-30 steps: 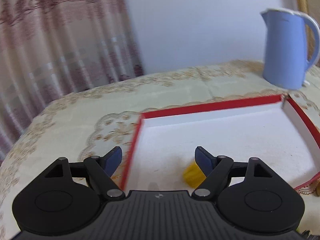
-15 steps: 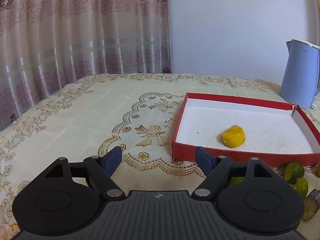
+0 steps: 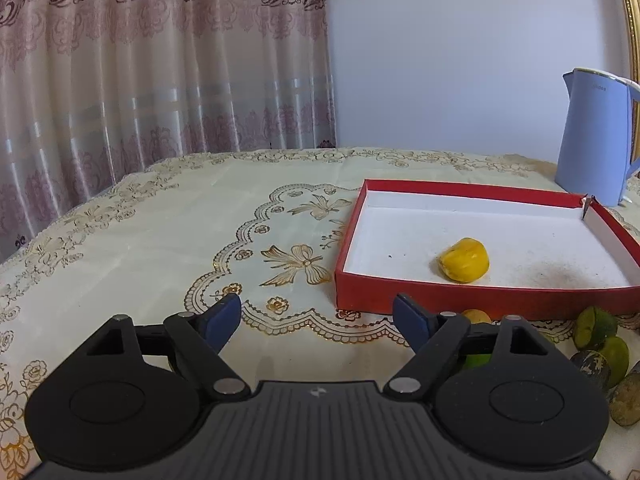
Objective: Organize fruits
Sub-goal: 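Lower the yellow pepper piece into the red tray and open the right gripper, then lift both open grippers out of the tray back toward the remaining fruits, then close the left gripper on the green cucumber chunk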
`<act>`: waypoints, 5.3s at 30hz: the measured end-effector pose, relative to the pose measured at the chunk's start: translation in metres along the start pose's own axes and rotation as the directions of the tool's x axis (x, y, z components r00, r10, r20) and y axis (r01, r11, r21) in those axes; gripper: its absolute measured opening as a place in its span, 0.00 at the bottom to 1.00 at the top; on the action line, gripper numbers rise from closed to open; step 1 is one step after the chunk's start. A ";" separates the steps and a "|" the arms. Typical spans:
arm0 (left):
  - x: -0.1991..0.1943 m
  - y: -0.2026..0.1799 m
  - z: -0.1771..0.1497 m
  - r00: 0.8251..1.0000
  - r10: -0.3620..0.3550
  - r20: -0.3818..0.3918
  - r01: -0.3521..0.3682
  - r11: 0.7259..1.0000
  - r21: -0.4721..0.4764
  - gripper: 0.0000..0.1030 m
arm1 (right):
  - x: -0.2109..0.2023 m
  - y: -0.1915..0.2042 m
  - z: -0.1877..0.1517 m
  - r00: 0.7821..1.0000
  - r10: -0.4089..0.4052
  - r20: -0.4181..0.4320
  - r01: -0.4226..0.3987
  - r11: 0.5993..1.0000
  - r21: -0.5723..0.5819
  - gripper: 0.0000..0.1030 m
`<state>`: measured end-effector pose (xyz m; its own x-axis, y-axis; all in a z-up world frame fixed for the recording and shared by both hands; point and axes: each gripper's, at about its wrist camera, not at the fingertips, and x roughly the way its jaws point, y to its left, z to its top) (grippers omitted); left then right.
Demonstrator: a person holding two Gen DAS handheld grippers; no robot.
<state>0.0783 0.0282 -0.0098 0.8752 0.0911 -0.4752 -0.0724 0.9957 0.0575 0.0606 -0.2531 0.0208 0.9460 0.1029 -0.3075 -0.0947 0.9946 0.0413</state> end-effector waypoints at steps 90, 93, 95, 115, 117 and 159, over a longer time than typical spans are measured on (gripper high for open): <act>-0.017 -0.041 -0.016 0.981 -0.156 -0.117 0.180 0.954 0.241 1.00 | -0.087 0.017 -0.054 0.990 -0.127 0.054 0.128 0.991 -0.027 1.00; -0.019 -0.036 -0.015 0.981 -0.151 -0.121 0.174 0.960 0.220 1.00 | -0.086 0.016 -0.054 0.990 -0.129 0.052 0.130 0.991 -0.025 1.00; -0.022 -0.029 -0.013 0.983 -0.141 -0.116 0.162 0.965 0.207 1.00 | -0.086 0.016 -0.055 0.990 -0.128 0.054 0.129 0.991 -0.024 1.00; -0.020 -0.031 -0.009 0.971 -0.199 -0.135 0.219 0.965 0.148 0.98 | -0.082 0.015 -0.056 0.992 -0.115 0.051 0.116 0.993 -0.015 1.00; -0.017 -0.032 -0.007 0.975 -0.176 -0.139 0.196 0.970 0.146 0.98 | -0.082 0.016 -0.056 0.992 -0.115 0.051 0.116 0.993 -0.018 1.00; -0.003 -0.039 -0.010 0.943 -0.258 -0.210 0.289 0.948 0.134 0.49 | -0.089 0.021 -0.058 0.994 -0.101 0.047 0.103 0.994 -0.039 1.00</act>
<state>0.0737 -0.0112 -0.0196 0.7435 -0.1672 -0.6474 0.2485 0.9680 0.0354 -0.0434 -0.2406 -0.0056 0.9643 0.0011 -0.2650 -0.0089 0.9996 -0.0279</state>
